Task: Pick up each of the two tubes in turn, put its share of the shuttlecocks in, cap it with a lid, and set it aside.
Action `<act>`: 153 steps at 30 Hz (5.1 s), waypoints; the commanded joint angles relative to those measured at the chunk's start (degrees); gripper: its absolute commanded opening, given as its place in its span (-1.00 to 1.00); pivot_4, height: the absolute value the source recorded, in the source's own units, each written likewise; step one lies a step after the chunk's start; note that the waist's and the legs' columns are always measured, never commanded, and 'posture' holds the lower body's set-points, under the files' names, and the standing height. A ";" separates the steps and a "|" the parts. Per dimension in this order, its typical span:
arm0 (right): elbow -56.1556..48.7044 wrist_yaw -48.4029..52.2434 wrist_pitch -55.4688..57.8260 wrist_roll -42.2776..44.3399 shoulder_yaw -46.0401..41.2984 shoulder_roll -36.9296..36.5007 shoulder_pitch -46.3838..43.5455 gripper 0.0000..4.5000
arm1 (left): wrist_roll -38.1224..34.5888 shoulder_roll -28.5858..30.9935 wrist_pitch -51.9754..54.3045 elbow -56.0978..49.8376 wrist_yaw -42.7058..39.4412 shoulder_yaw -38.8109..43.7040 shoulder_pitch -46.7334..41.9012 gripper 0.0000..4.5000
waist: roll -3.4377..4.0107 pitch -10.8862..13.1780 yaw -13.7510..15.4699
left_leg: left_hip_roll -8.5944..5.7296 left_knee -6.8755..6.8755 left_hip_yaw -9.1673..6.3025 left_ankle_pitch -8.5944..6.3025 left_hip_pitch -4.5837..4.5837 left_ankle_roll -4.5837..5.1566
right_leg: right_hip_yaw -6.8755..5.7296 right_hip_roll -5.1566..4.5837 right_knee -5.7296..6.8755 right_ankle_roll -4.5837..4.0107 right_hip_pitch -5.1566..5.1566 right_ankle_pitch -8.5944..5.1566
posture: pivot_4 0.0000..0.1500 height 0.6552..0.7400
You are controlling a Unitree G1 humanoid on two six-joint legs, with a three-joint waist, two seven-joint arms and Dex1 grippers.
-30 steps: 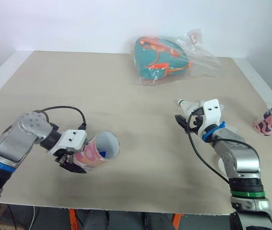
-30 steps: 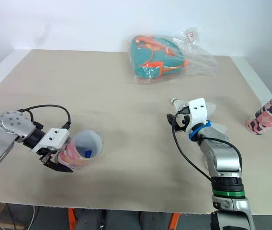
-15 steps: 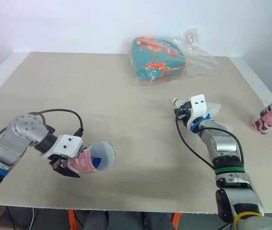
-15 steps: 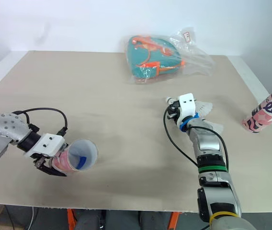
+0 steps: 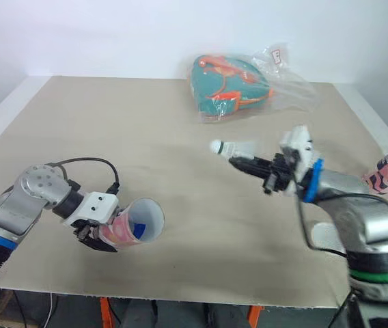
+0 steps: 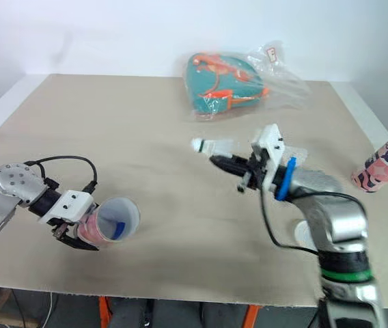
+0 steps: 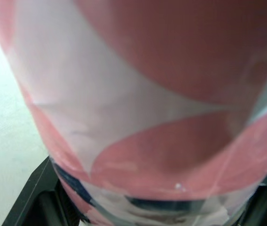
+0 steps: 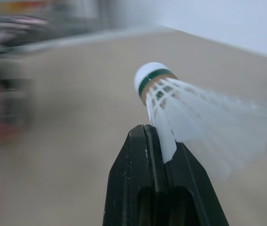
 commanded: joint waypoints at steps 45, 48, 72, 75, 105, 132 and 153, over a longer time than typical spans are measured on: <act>6.10 20.14 -6.90 -12.22 25.50 5.97 -26.85 0.97 | -3.41 -3.91 10.24 3.02 0.01 -8.14 -7.12 0.36 | 0.14 -0.20 1.62 | -0.08 0.14 0.11 0.06 -0.13 0.07 | 0.20 -0.03 0.00 0.13 -0.20 0.11 | 1.00 1.00; 6.28 22.17 -3.59 -6.40 20.19 3.16 -25.90 0.97 | -2.90 -4.47 10.53 2.72 0.01 -7.91 -7.35 0.36 | 0.13 -0.19 1.95 | -0.12 0.17 0.09 0.06 -0.18 0.07 | 0.20 -0.05 0.00 0.12 -0.19 0.11 | 1.00 1.00; 12.66 5.24 -0.66 -6.35 -18.53 -16.78 9.95 0.97 | -3.76 -8.42 8.58 10.86 0.01 -11.56 -18.17 0.36 | -0.11 -0.07 1.17 | -0.29 0.23 -0.08 -0.02 -0.49 0.23 | 0.18 -0.06 -0.05 0.11 -0.27 0.08 | 1.00 1.00; 17.33 4.75 -2.05 -7.66 -20.57 -16.91 13.37 0.97 | -3.63 -8.88 8.20 11.28 0.01 -11.90 -17.74 0.36 | -0.13 -0.06 1.15 | -0.29 0.25 -0.08 -0.02 -0.50 0.23 | 0.18 -0.07 -0.05 0.12 -0.27 0.08 | 1.00 1.00; 41.39 -4.48 -10.74 -16.61 -11.01 -8.37 7.22 0.97 | -2.86 -8.57 6.48 11.34 0.01 -12.09 -16.44 0.36 | -0.02 -0.11 0.19 | -0.30 0.44 -0.08 -0.01 -0.35 0.23 | 0.21 -0.05 -0.05 0.33 -0.06 0.12 | 1.00 1.00; -5.04 7.25 2.42 2.06 3.02 -8.05 -1.22 -0.97 | -2.46 -8.75 7.04 10.41 0.01 -11.46 -15.80 0.36 | 0.00 -0.11 0.31 | -0.21 0.39 -0.19 -0.03 -0.27 0.26 | 0.15 0.06 -0.04 0.28 0.04 0.09 | 1.00 1.00; 10.42 21.84 -12.36 -14.43 26.36 3.28 -23.83 -0.97 | -1.00 -9.37 8.61 8.97 0.01 -8.86 -13.25 0.36 | -0.09 -0.08 0.33 | -0.14 0.51 -0.23 -0.02 -0.33 0.26 | 0.05 0.10 0.02 0.18 -0.04 0.14 | 1.00 1.00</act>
